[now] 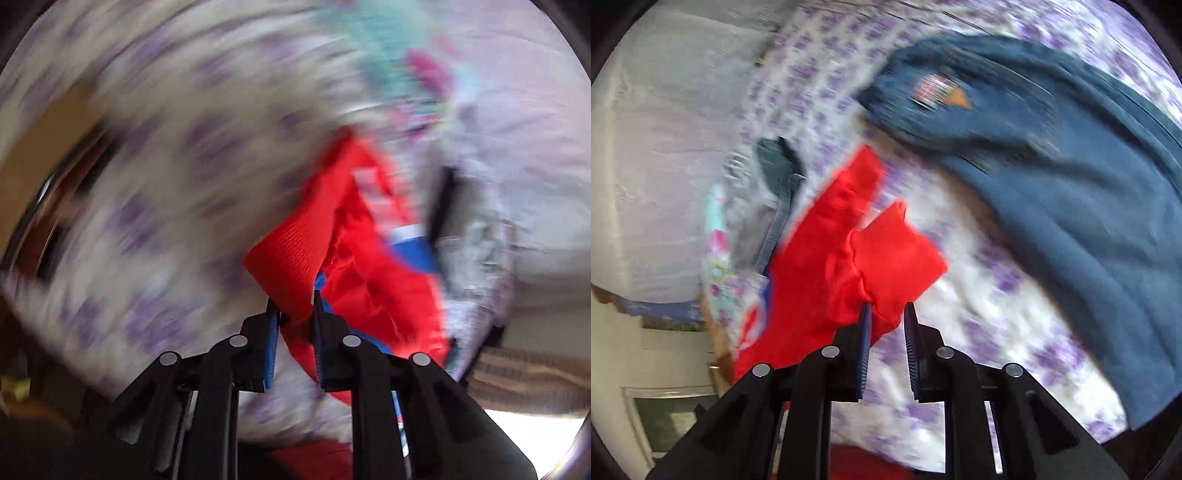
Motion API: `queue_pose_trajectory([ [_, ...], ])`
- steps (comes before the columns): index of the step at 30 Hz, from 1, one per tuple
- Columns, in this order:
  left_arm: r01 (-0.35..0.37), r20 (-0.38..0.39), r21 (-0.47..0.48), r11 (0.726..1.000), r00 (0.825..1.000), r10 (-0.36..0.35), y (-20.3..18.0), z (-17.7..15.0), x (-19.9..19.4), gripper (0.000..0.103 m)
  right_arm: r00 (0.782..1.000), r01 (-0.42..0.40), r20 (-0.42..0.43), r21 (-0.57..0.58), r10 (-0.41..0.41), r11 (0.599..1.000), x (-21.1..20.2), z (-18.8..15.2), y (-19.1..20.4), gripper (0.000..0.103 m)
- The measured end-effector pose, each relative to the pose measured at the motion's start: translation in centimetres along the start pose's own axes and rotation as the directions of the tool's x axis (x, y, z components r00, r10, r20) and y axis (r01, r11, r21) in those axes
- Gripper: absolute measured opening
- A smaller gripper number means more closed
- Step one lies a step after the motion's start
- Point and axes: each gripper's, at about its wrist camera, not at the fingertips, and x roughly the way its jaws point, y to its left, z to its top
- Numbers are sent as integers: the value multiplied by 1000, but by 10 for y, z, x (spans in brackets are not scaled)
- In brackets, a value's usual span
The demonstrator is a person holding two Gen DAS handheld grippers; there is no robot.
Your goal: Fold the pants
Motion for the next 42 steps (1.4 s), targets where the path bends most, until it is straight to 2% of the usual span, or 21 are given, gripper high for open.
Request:
queue_pose_trajectory([
  [3,-53,-61,-136,989,997,45,55,-24,35,15,999,15,-45,39,-13,999,16,-11,-17,20],
  [5,-15,-37,-127,992,999,10,60,-37,41,16,998,-14,-57,6,14,1000,19,-17,-11,20],
  [7,-75,26,-49,996,997,76,49,-45,39,43,998,-13,-61,-67,9,998,22,-24,1,23],
  [8,-125,61,-9,992,990,125,42,-46,39,62,998,-12,-58,-92,7,996,25,-26,5,28],
  [9,-174,102,24,984,980,171,36,-49,40,65,999,-16,-49,-103,11,995,28,-27,7,31],
  [13,-158,104,31,987,983,154,29,-47,56,65,994,-106,7,-15,107,994,40,-28,-4,34],
  [16,-170,139,18,985,976,166,32,-41,64,68,996,-87,23,23,86,996,60,-30,-13,36],
  [18,-186,160,9,982,970,183,28,-40,66,69,993,-110,38,57,108,992,68,-33,-15,27],
  [19,-201,162,16,979,967,196,23,-39,67,69,991,-130,40,57,128,990,68,-34,-11,15],
  [20,-206,163,29,978,966,199,22,-34,62,56,990,-135,54,42,133,990,66,-35,-6,12],
  [21,-199,160,64,978,969,187,15,-34,61,36,989,-131,70,8,131,991,60,-36,1,12],
  [24,-227,171,110,968,963,206,4,-38,52,27,996,-43,80,-86,50,995,37,-39,14,11],
  [27,-218,144,149,964,970,197,0,-42,54,28,993,108,53,-93,-104,990,31,-42,-8,11],
  [28,-200,113,141,970,976,185,3,-44,60,29,993,113,29,-71,-111,991,36,-42,-19,11],
  [30,-206,113,134,969,975,192,6,-47,64,35,998,57,-1,-16,-57,998,42,-41,-31,15],
  [31,-232,128,150,961,968,214,4,-49,63,37,999,45,-7,8,-45,999,39,-39,-30,22],
  [32,-258,144,163,952,961,235,0,-50,58,38,999,37,-9,11,-37,999,36,-38,-29,38],
  [33,-284,182,181,942,951,252,-5,-52,48,37,998,56,25,5,-56,998,27,-36,-25,42],
  [36,-345,296,207,916,914,278,-10,-52,17,37,935,282,243,-72,-257,957,-11,-35,2,44],
  [38,-360,364,236,903,894,261,-22,-48,3,37,907,332,336,-193,-255,923,-20,-33,36,45],
  [42,-364,376,344,866,898,228,-58,-43,23,41,941,302,286,-476,-180,826,28,-47,117,53],
])
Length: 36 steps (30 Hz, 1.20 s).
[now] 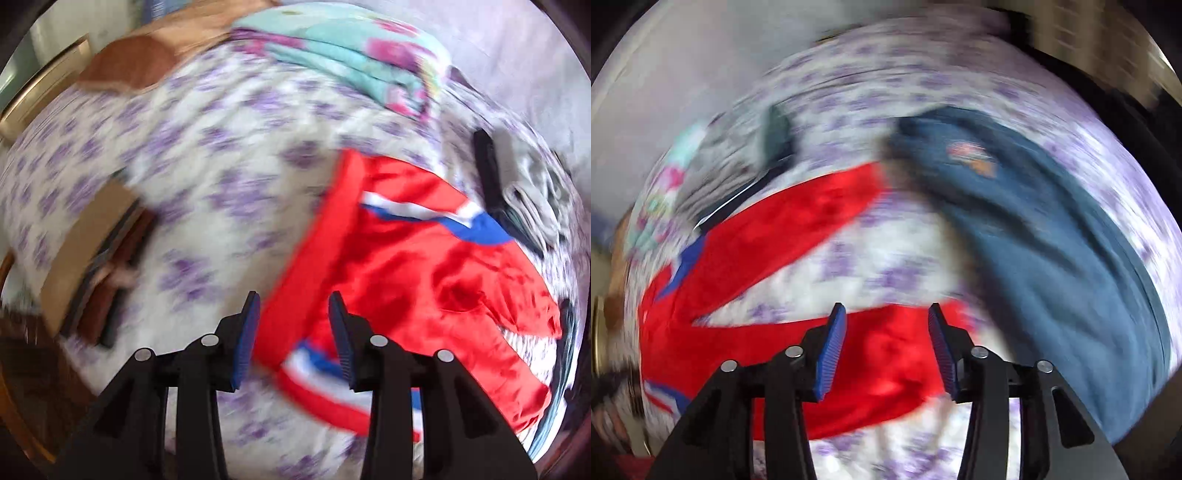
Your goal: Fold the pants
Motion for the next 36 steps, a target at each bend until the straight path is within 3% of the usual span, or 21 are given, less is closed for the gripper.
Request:
queue_pose_trajectory([
  [3,-20,-14,78,997,1000,21,-35,-1,30,54,993,-104,-68,-180,93,978,37,-1,79,54],
  [5,-46,-51,96,994,997,51,-42,-7,57,60,984,-148,-143,-300,108,942,63,-9,123,70],
  [8,-115,-17,125,985,993,118,-48,-12,76,66,957,-121,-291,-438,-14,891,115,-39,161,71],
  [10,-129,-16,164,978,991,133,-52,-10,74,66,971,-87,-236,-490,-37,867,117,-47,169,74],
  [12,-93,-31,138,986,995,99,-46,-4,67,66,971,-68,-231,-499,-58,864,112,-42,175,74],
  [16,6,23,16,1000,1000,-7,-25,22,44,69,983,-136,-170,-454,65,881,88,-15,195,74],
  [19,-15,3,14,1000,1000,15,-26,40,60,74,976,-174,-196,-443,94,880,100,-4,216,74],
  [22,-70,-81,41,997,994,73,-28,42,90,77,963,-217,-248,-467,109,857,120,-6,246,74],
  [24,-88,-90,21,996,992,90,-26,41,103,94,947,-211,-318,-512,45,833,146,-20,261,83],
  [26,-93,-81,-5,996,992,92,-23,41,106,98,961,-156,-275,-599,-19,785,151,-32,271,92],
  [28,-70,-82,-8,998,994,69,-19,42,107,99,968,-127,-246,-654,-51,745,150,-37,280,94],
  [32,-62,-72,63,996,995,66,-21,49,104,99,962,-175,-274,-595,6,785,145,-21,274,94],
  [36,-92,-7,140,986,996,94,-27,62,95,99,969,-189,-234,-520,74,833,131,2,258,94],
])
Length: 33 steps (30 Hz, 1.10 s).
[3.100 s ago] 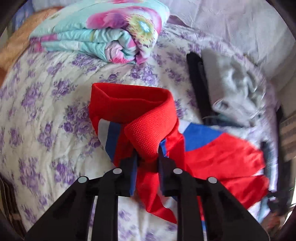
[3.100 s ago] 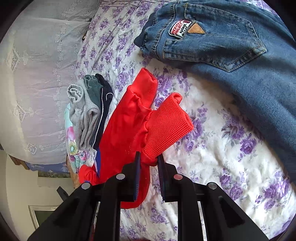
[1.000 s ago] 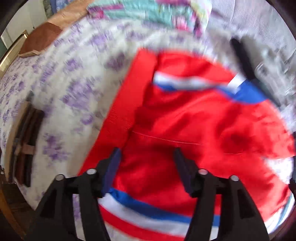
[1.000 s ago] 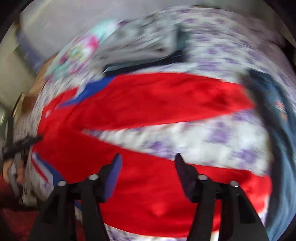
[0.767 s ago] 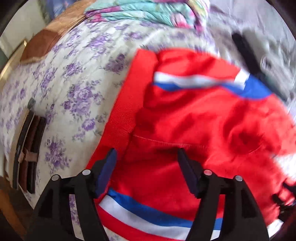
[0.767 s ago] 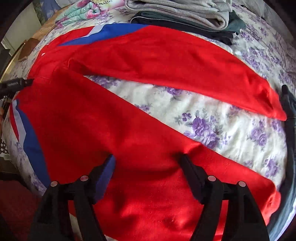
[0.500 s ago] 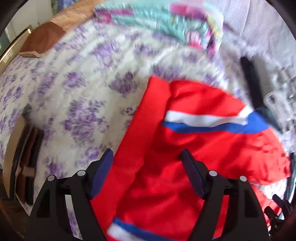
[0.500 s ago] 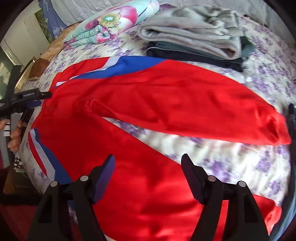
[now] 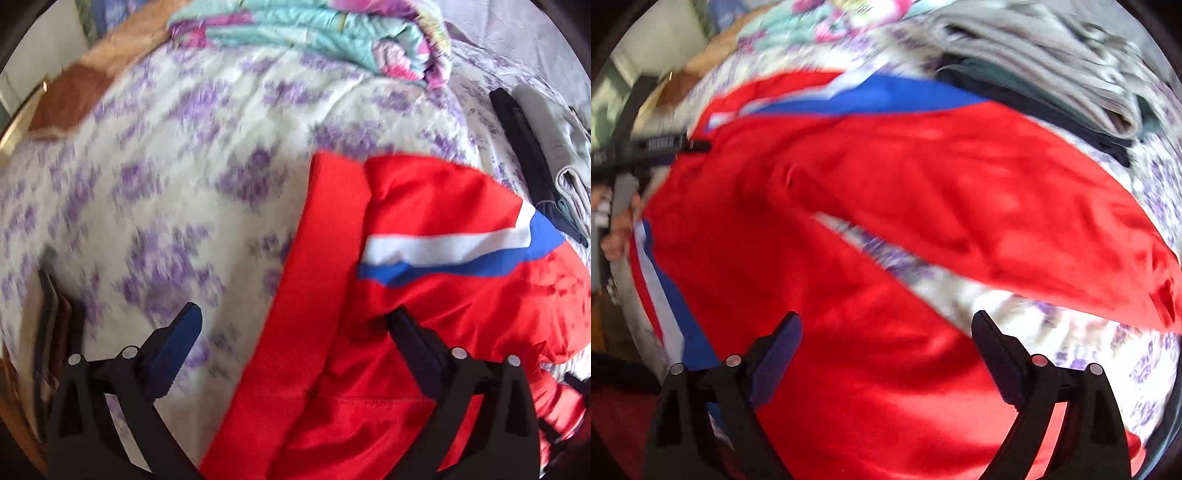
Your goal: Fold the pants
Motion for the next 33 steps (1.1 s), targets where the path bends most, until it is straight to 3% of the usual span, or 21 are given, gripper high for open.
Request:
queue_pose_trajectory([
  [3,-17,38,54,998,999,15,-6,15,0,99,998,8,59,32,-10,999,-12,7,-18,94],
  [6,-36,60,97,995,998,31,-17,29,0,99,990,66,125,44,-71,997,-32,16,-36,94],
  [8,-53,76,103,993,996,45,-22,36,1,99,949,131,278,80,-148,988,-59,22,-44,94],
  [9,-48,81,103,993,996,39,-23,39,0,99,911,145,373,107,-175,984,-75,24,-49,97],
  [11,-21,83,101,995,996,12,-22,45,0,99,862,153,466,136,-200,979,-87,26,-59,100],
  [12,-3,80,94,996,997,-4,-23,47,1,99,872,157,446,130,-199,979,-83,34,-67,100],
  [14,66,53,74,995,996,-70,-22,52,8,99,927,199,306,92,-218,976,-63,50,-82,99],
  [15,91,29,63,994,995,-93,-23,54,13,99,941,219,247,69,-229,973,-54,57,-87,99],
  [18,130,-21,24,991,991,-130,-21,57,26,99,953,141,267,17,-141,990,-54,63,-91,99],
  [21,157,-43,-9,988,987,-157,-17,60,33,99,961,122,257,-75,-99,990,-53,67,-93,97],
  [24,169,-56,-49,984,984,-172,-13,65,36,99,975,106,213,-158,-71,982,-36,77,-89,80],
  [26,166,-51,-48,985,984,-169,-14,69,36,98,983,67,178,-193,-33,979,-27,89,-90,60],
  [27,164,-43,-42,986,985,-165,-16,72,34,97,986,54,165,-207,-20,977,-21,97,-93,58],
  [28,159,-29,-33,987,987,-160,-17,74,31,95,987,48,163,-218,-12,975,-17,101,-94,56],
  [30,168,-16,-15,986,986,-169,-20,79,27,80,989,22,150,-241,14,970,-7,111,-95,56],
  [33,196,-38,-7,981,980,-196,-22,87,29,71,994,-10,103,-281,41,960,13,127,-95,56],
])
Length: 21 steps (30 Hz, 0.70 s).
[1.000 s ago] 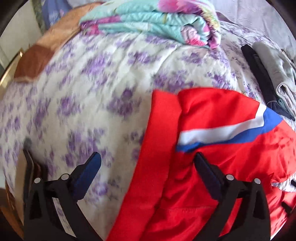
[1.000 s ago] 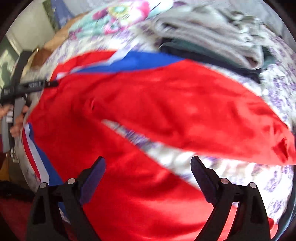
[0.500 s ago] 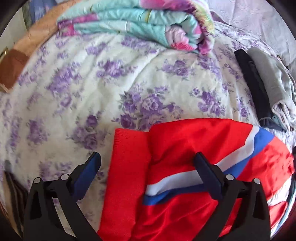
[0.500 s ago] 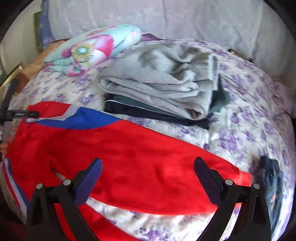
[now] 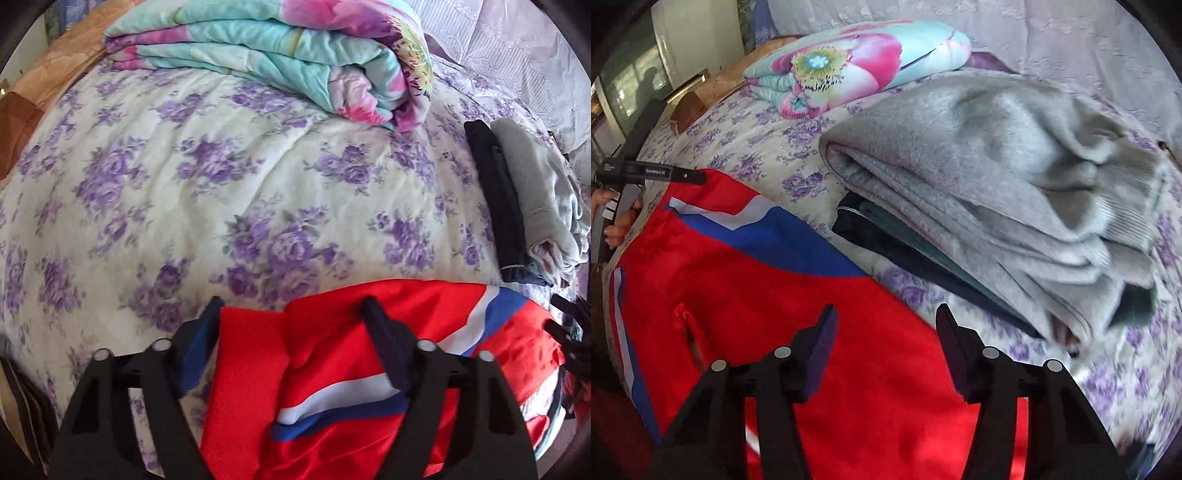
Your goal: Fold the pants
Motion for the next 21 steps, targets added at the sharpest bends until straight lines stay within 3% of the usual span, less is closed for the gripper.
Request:
queue_pose_trajectory([
  [6,4,-15,-8,1000,1000,-4,6,4,2,55,994,-44,-101,-95,34,995,38,11,5,55],
  [7,10,-15,-12,1000,1000,-10,8,4,1,53,992,-59,-115,-118,45,991,41,9,9,44],
  [8,15,-15,-15,1000,1000,-15,11,3,-2,50,991,-78,-118,-135,62,988,40,8,12,26],
  [10,22,-8,-11,1000,1000,-22,13,2,-7,46,992,-73,-109,-162,56,984,30,7,21,10],
  [15,21,30,9,1000,999,-21,12,-4,-24,40,1000,-20,-7,-212,19,977,-29,-13,59,8],
  [21,66,113,-3,998,991,-65,24,-24,-70,39,997,-41,58,-211,54,977,-94,-64,112,7],
])
